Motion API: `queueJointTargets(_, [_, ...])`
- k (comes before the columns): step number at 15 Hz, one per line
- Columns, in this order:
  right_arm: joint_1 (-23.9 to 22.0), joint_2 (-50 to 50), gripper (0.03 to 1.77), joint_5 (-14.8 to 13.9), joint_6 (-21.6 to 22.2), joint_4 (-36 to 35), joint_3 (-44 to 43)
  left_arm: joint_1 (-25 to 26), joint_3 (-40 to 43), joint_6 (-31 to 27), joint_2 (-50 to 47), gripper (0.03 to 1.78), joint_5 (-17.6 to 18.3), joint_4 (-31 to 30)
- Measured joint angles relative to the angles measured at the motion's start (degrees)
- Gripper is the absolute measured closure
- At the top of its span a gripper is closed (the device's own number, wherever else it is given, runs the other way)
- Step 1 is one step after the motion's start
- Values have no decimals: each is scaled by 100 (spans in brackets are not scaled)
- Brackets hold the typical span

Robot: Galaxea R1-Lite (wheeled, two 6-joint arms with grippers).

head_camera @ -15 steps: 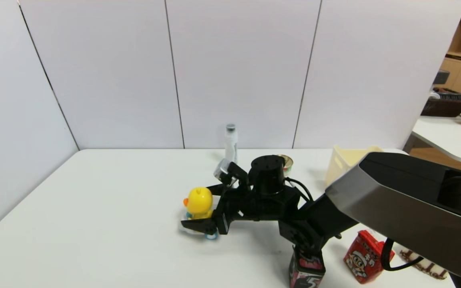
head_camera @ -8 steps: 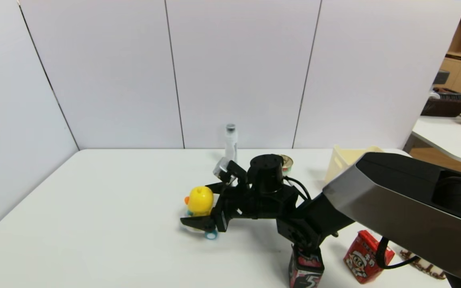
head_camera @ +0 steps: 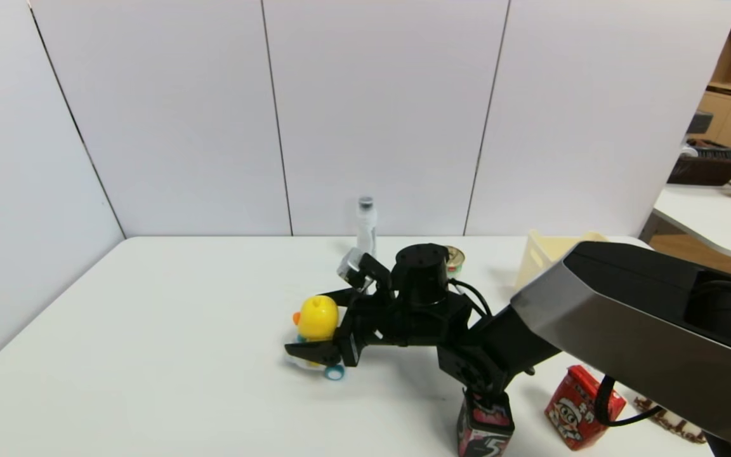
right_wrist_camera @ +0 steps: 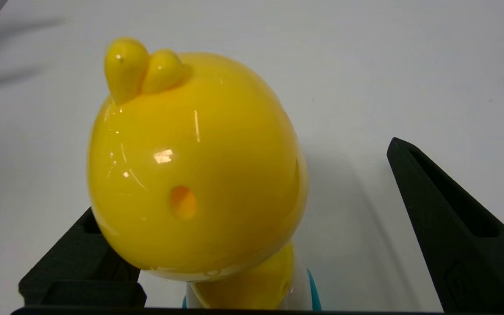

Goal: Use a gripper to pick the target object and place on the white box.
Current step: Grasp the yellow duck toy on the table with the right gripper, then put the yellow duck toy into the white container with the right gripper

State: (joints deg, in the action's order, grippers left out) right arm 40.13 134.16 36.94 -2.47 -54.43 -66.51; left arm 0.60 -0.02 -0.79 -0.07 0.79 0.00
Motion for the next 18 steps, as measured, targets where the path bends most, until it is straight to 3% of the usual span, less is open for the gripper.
queueJointTargets(2, [0,2,11,0,16,-4,4,0,2,2,2,12,-2,0])
queueJointTargets(4, [0,16,48,-11,50,-17,-5,0,2,0,2,12,0,0])
queueJointTargets(7, [-4,32,87,-20,77,-24,-11,2,2,2,2,12,-2,0])
queueJointTargets(9, [-13,33,98,-17,79,-56,-11,0,2,2,2,12,-2,0])
queueJointTargets(12, [-17,33,99,-17,85,-124,-11,0,2,0,2,12,0,0])
queueJointTargets(14, [-15,33,145,-17,85,-133,-9,0,2,0,2,12,0,0])
queueJointTargets(18, [-15,33,142,-17,90,-177,0,0,2,0,0,12,-2,0])
